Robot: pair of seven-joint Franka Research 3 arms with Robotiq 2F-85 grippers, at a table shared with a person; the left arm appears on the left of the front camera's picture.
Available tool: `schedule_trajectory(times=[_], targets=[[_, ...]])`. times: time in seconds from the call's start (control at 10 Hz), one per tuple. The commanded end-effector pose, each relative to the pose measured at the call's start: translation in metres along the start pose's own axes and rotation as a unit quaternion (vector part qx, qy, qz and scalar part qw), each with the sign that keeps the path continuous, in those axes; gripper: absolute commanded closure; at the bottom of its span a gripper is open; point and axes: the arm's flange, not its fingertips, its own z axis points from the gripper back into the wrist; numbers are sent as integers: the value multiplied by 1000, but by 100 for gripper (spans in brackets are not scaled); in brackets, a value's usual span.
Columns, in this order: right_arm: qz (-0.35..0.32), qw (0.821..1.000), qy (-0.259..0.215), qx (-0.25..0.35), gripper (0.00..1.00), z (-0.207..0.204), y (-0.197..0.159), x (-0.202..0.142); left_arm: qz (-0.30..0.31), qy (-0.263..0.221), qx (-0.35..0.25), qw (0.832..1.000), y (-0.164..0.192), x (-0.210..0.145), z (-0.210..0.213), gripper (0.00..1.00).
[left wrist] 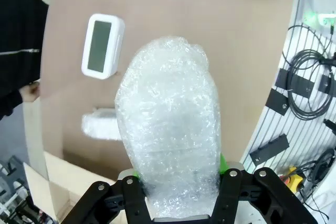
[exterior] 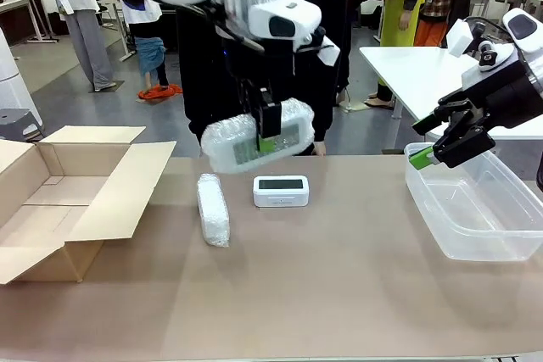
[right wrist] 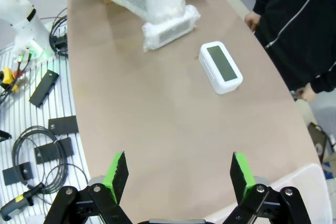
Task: Separate and place wrapped and unwrapped clocks.
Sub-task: Pick up the Digital clock indicated by the person.
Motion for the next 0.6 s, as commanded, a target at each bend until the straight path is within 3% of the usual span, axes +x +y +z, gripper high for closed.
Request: schedule_trajectory(times=[0.0,0.1,0.2,0.5], targets=[[5,1000,-14,12,0,-3,-3,0,11,-18,-3,1000,-11,-20,-1,87],[5,1000,-14,12,0,-3,-3,0,-23,2,-43,999,-9,-20,-12,87],[5,1000,-14,12,0,-3,-3,0,3,-4,6,1000,-5,-8,9,87],[5,1000,-14,12,0,-3,-3,0,3,-4,6,1000,-5,-8,9,87]])
